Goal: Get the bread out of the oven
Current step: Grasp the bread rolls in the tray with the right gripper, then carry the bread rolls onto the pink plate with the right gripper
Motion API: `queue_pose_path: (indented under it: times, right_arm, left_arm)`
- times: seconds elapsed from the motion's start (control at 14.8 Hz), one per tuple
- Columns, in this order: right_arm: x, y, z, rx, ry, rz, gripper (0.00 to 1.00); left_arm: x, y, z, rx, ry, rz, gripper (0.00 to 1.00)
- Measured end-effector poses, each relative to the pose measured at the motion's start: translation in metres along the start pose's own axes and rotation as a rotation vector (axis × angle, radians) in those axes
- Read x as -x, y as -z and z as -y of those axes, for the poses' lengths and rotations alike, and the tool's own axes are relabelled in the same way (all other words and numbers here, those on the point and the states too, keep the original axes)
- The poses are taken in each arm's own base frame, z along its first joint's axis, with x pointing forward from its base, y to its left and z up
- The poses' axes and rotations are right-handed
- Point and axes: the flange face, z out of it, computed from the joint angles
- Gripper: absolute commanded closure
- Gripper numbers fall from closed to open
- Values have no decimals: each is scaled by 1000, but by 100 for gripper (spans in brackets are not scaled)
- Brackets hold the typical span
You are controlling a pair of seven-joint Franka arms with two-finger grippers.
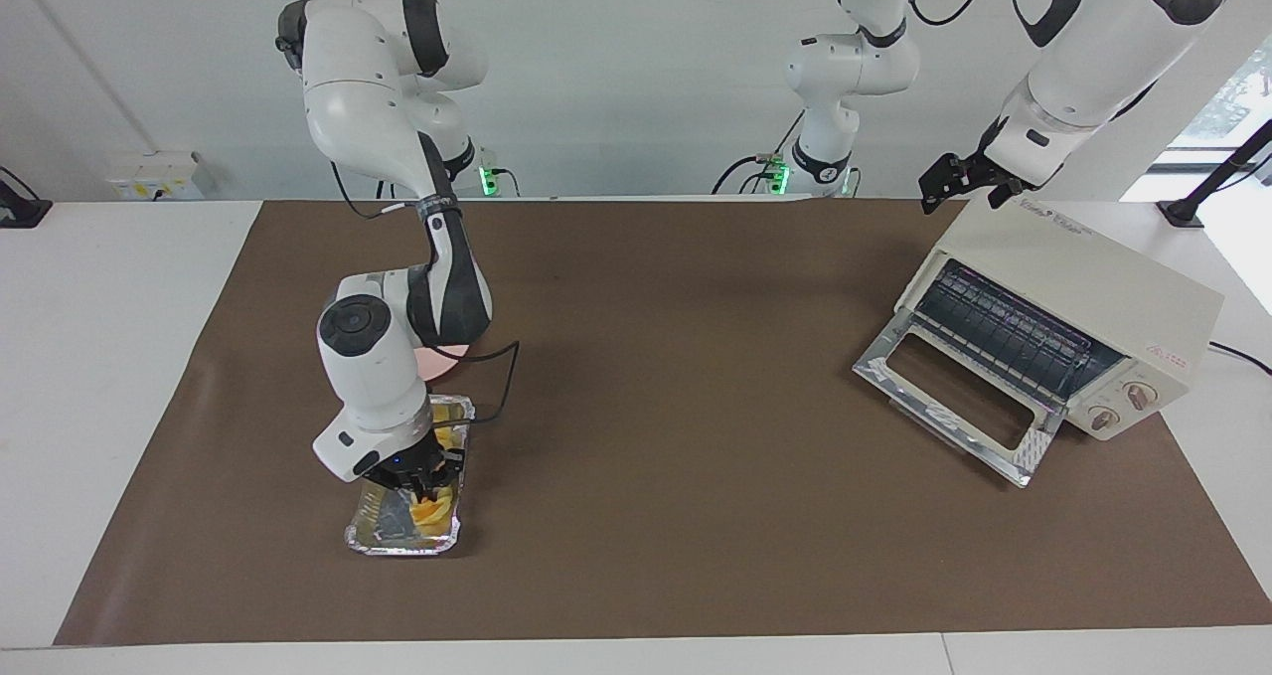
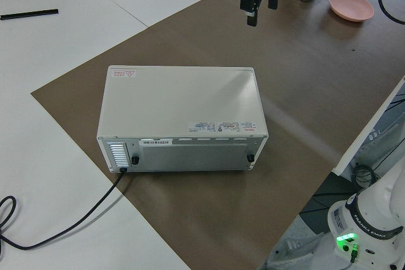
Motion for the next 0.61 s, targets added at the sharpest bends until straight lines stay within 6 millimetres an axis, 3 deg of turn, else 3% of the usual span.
queue_pose_path:
  times: [0.14,0.34,0.47,0.61]
  right_arm:
    - [-2,25,-3,7,4,33,100]
    - [2,78,-5,14,17,61,100]
    - [14,120,-9,20,20,100,100]
    - [41,156,-18,18,18,137,100]
  left_arm:
    - [0,0,0,0,0,0,0]
    - [0,0,0,0,0,0,0]
    - [0,0,0,0,0,0,0]
    - [0,0,0,0,0,0,0]
